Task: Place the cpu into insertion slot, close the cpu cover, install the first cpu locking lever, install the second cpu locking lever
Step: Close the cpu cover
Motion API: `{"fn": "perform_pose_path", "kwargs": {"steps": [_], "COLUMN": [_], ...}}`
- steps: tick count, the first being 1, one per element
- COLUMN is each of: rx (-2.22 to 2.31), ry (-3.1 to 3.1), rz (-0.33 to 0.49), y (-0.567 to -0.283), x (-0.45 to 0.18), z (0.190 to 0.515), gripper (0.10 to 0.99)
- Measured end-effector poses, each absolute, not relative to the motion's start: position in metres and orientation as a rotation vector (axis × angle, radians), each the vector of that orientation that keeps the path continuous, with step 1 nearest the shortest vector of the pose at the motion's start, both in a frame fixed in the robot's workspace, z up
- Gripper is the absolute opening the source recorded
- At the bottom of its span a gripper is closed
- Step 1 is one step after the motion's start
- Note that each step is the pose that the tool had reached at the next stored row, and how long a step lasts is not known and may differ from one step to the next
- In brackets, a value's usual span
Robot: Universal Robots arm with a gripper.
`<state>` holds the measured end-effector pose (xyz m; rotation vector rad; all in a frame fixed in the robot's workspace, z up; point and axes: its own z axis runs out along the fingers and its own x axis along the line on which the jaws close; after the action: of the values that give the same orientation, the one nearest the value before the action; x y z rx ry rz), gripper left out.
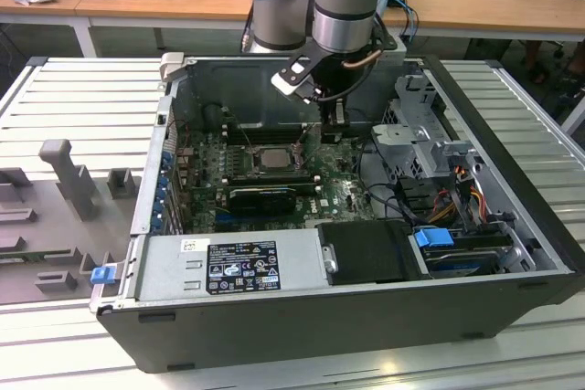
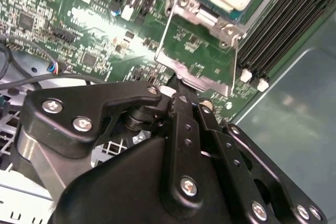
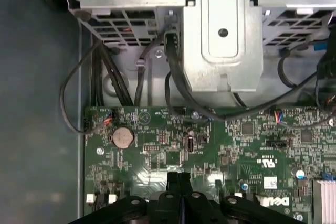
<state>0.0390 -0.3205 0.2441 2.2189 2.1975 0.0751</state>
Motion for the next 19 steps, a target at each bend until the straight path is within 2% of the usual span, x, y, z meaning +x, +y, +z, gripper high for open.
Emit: {"fn": "perform_pose_path", "kwargs": {"steps": [19], "rx": [2.219], "ry": [2.198], "rz": [0.075], "y": [-0.3205], "x": [0.0315], "z": [0.2441], "gripper": [0.106]}}
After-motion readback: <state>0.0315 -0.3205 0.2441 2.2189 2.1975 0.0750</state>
